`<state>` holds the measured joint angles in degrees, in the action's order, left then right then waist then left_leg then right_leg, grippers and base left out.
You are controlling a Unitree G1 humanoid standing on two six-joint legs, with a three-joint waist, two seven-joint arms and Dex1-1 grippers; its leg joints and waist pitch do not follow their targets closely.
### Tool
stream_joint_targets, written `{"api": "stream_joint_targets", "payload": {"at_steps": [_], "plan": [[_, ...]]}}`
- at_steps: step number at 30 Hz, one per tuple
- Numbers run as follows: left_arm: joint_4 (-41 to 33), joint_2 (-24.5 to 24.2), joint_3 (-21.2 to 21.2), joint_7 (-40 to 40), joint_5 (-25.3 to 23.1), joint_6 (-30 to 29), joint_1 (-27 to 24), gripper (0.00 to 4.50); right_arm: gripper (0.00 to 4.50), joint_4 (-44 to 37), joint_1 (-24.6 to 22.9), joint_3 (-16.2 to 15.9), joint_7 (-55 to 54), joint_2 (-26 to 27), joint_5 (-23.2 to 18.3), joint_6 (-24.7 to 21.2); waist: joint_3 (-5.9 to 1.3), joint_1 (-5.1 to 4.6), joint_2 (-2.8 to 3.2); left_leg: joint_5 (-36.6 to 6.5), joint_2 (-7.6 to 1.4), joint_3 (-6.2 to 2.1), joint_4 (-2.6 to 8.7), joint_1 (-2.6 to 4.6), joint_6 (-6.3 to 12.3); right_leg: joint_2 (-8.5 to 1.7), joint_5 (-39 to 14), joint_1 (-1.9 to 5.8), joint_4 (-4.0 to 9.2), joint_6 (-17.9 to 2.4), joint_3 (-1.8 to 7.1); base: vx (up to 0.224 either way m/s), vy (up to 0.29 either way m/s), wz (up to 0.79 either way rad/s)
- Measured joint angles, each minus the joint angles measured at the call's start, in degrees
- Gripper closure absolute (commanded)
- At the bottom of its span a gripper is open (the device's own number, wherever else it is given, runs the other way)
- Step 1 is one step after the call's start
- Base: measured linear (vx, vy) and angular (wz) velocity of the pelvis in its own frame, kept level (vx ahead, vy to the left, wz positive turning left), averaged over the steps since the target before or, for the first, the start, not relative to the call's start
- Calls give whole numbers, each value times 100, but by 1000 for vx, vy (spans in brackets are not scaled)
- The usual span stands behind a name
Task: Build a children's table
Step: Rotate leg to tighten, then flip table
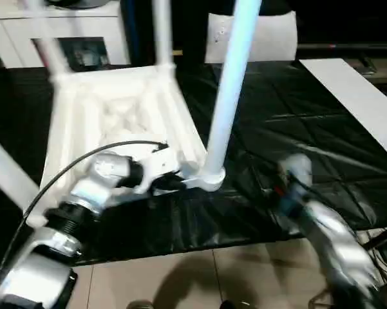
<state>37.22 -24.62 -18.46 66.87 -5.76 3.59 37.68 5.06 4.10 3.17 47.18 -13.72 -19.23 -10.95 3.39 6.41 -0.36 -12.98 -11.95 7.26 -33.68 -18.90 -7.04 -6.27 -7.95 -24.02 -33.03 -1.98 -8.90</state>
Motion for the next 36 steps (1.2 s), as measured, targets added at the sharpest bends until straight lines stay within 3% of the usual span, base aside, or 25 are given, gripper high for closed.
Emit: {"api": "stream_joint_targets", "payload": {"at_steps": [1,3,8,11,13,19,20,21,22,24,25,26,27,28,29,30,31,32,33,34,35,36], "plan": [[-1,-12,41,97,86,0,-42,450,3,-109,-33,-41,19,3,-49,-41,0,0,0,0,0,1,2,-1,0,0,-1,-2,0,2,0,0,0,0],[-87,-16,112,217,232,-10,-157,396,0,-375,-112,-75,-17,5,-92,-124,-1,2,1,0,-1,2,5,-4,0,0,-3,-6,-1,5,1,0,0,0],[-1206,-6,656,455,1286,-206,-906,355,0,-1048,-483,-437,-378,-2,-29,-799,-1,7,5,-10,-3,2,7,-5,-4,1,1,-9,-7,-11,3,0,0,0],[-2104,66,1260,-103,1693,-528,-1452,345,0,-1492,-659,-605,-589,26,32,-991,-17,-22,32,-11,-3,8,6,8,-7,2,-14,0,-5,16,6,0,0,0],[-2547,122,1545,-530,1801,-834,-1823,314,0,-1616,-687,-599,-748,54,45,-1090,-21,-63,37,-9,-2,10,5,21,-9,4,-13,8,-5,20,9,0,0,0],[-4085,709,2025,-1783,1973,-1514,-3207,311,0,-1751,-825,-632,-974,190,78,-1116,-32,-138,66,-10,0,-15,1,14,-8,6,-14,44,10,25,-10,0,0,0],[-4301,848,2007,-1981,1974,-1597,-3366,311,0,-1788,-875,-621,-996,202,78,-1115,-31,-201,114,-8,12,-153,-34,-56,-8,-30,-20,91,34,36,-145,6,-7,24],[-4530,988,2010,-2240,1947,-1620,-3555,311,0,-1778,-879,-650,-1013,192,86,-1117,-29,-249,141,-7,5,-287,-52,-108,-8,-6,-20,133,69,36,-208,9,-54,53],[-4777,1121,2021,-2534,1886,-1631,-3801,311,0,-1787,-859,-724,-1039,198,89,-1109,-12,-299,207,0,0,-474,-69,-167,-21,14,-40,193,83,36,-314,9,-54,53],[-4943,1300,2107,-3023,1708,-1767,-3996,311,0,-1776,-843,-843,-1050,252,105,-1103,4,-339,233,31,16,-698,-70,-176,-72,145,-179,217,-112,-110,-229,32,-111,62],[-5029,1408,2214,-3374,1581,-1896,-4098,311,0,-1741,-793,-916,-1057,316,120,-1091,12,-352,177,48,34,-837,-72,-150,-106,270,-358,204,-302,-296,-89,42,-131,65],[-5094,1510,2309,-3621,1501,-2000,-4198,311,0,-1717,-770,-936,-1055,355,129,-1080,1,-350,143,57,44,-915,-68,-154,-117,312,-470,206,-409,-340,-56,47,-202,75],[-5115,1578,2329,-3760,1462,-2069,-4236,311,0,-1717,-764,-917,-1056,335,133,-1066,-31,-274,57,50,80,-912,-100,-168,-104,307,-541,205,-445,-214,-97,31,-187,67],[-5256,1701,2306,-3930,1422,-2080,-4420,311,0,-1616,-686,-907,-1042,325,131,-1026,-14,-164,7,-89,28,-729,-219,-140,143,305,-567,157,-456,-201,-95,31,-187,67],[-5367,1760,2241,-3986,1408,-2080,-4608,311,0,-1537,-655,-902,-1023,315,131,-992,-10,-42,-9,-120,45,-453,-326,-179,218,303,-558,187,-437,-197,-40,22,-136,19],[-5415,1782,2168,-4005,1400,-2079,-4694,311,0,-1488,-681,-900,-981,293,131,-958,-8,68,-17,-130,167,-266,-330,-156,284,304,-552,185,-416,-185,33,14,-122,13],[-5521,1821,2114,-4041,1398,-2063,-4730,311,0,-1450,-693,-901,-927,225,131,-919,-15,231,-52,-179,344,-73,-260,-87,395,312,-551,160,-414,-184,136,14,-122,13],[-5628,1822,2092,-4060,1399,-2051,-4741,311,0,-1418,-691,-863,-906,195,130,-882,-26,337,-33,-231,470,-35,-295,-74,486,314,-549,154,-416,-187,169,8,-70,28],[-5731,1813,2089,-4112,1380,-2041,-4783,311,0,-1375,-683,-828,-872,168,125,-861,-36,439,-14,-267,550,-72,-445,-96,548,313,-539,160,-412,-205,176,0,0,0],[-5832,1814,2096,-4206,1335,-1980,-4897,311,0,-1341,-681,-813,-793,144,93,-845,-44,523,6,-281,549,-141,-588,-125,575,313,-531,185,-405,-216,184,0,0,0],[-5873,1845,2111,-4292,1321,-1942,-4959,311,0,-1339,-681,-812,-731,114,67,-838,-50,556,36,-281,479,-200,-511,-129,575,314,-523,200,-405,-228,174,0,0,0],[-5894,1877,2133,-4360,1314,-1911,-4987,311,0,-1339,-676,-809,-685,90,36,-831,-53,560,63,-219,342,-199,-334,-128,534,329,-511,201,-407,-230,143,-22,56,6]]}}
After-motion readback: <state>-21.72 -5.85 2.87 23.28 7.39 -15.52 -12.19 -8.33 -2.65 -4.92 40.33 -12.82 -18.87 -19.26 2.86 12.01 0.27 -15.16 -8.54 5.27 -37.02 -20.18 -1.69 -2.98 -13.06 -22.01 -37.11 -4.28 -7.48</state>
